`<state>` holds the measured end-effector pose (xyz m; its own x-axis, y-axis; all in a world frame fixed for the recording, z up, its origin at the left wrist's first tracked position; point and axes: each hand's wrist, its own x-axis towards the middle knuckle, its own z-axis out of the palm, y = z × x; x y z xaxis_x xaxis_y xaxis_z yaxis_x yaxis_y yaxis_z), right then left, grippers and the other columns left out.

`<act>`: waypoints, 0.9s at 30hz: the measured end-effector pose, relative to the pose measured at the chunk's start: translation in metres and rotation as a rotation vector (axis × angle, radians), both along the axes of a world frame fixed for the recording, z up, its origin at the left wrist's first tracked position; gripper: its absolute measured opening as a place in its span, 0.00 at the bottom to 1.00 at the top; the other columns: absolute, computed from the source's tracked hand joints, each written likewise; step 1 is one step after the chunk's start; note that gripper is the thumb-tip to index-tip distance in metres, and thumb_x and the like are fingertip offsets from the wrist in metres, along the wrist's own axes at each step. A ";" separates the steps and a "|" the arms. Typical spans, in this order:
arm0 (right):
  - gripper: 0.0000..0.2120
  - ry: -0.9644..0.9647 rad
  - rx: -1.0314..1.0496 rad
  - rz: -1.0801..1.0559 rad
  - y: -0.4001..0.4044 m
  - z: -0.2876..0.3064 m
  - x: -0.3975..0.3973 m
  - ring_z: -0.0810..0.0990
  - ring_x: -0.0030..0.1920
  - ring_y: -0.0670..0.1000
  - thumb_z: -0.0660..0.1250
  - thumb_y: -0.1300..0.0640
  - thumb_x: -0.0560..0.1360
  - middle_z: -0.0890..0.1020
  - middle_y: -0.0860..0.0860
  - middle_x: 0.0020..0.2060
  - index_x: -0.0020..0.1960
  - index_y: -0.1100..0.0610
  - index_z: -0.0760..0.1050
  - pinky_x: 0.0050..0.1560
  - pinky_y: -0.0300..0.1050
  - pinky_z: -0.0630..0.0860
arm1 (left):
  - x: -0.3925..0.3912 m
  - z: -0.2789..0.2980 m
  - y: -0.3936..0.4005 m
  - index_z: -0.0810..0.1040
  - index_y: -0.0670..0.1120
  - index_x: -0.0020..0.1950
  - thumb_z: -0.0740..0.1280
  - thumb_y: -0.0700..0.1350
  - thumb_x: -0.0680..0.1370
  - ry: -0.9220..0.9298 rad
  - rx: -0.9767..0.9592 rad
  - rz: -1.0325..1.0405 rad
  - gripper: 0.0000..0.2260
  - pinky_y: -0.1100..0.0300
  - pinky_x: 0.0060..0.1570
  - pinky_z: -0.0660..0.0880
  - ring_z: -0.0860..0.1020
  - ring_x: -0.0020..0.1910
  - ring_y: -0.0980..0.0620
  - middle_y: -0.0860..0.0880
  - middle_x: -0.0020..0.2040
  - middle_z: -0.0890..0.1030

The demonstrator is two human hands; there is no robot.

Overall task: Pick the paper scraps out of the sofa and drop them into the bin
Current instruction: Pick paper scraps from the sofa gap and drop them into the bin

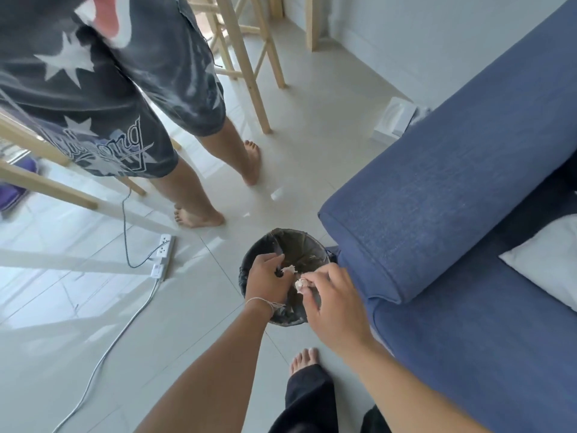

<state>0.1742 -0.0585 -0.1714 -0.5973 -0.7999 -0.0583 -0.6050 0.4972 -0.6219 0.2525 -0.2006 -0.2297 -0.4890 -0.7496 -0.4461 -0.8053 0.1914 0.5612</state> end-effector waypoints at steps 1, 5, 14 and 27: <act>0.08 -0.041 0.032 -0.032 -0.001 -0.006 0.001 0.75 0.51 0.50 0.63 0.52 0.78 0.75 0.47 0.49 0.53 0.51 0.79 0.46 0.44 0.76 | 0.005 0.000 0.001 0.81 0.45 0.65 0.70 0.45 0.75 -0.007 0.012 0.026 0.18 0.66 0.60 0.66 0.75 0.58 0.54 0.48 0.65 0.77; 0.07 -0.144 0.122 -0.147 -0.013 -0.018 0.003 0.74 0.54 0.52 0.63 0.50 0.78 0.75 0.47 0.49 0.51 0.49 0.79 0.49 0.50 0.76 | 0.028 0.000 0.007 0.80 0.47 0.66 0.68 0.43 0.76 -0.015 0.024 0.112 0.18 0.61 0.66 0.67 0.74 0.66 0.47 0.46 0.66 0.76; 0.26 -0.315 0.315 -0.060 -0.006 -0.038 -0.004 0.64 0.76 0.49 0.61 0.53 0.79 0.66 0.46 0.76 0.76 0.56 0.66 0.73 0.53 0.66 | 0.047 -0.006 0.026 0.71 0.47 0.74 0.62 0.44 0.81 -0.004 0.020 0.200 0.21 0.64 0.64 0.62 0.72 0.68 0.47 0.45 0.68 0.72; 0.23 -0.291 0.276 -0.029 0.140 -0.033 -0.054 0.66 0.74 0.43 0.58 0.48 0.80 0.71 0.42 0.72 0.74 0.49 0.70 0.73 0.38 0.60 | -0.030 0.016 0.091 0.61 0.46 0.78 0.55 0.48 0.84 0.169 -0.060 0.185 0.23 0.55 0.72 0.59 0.60 0.77 0.45 0.40 0.76 0.64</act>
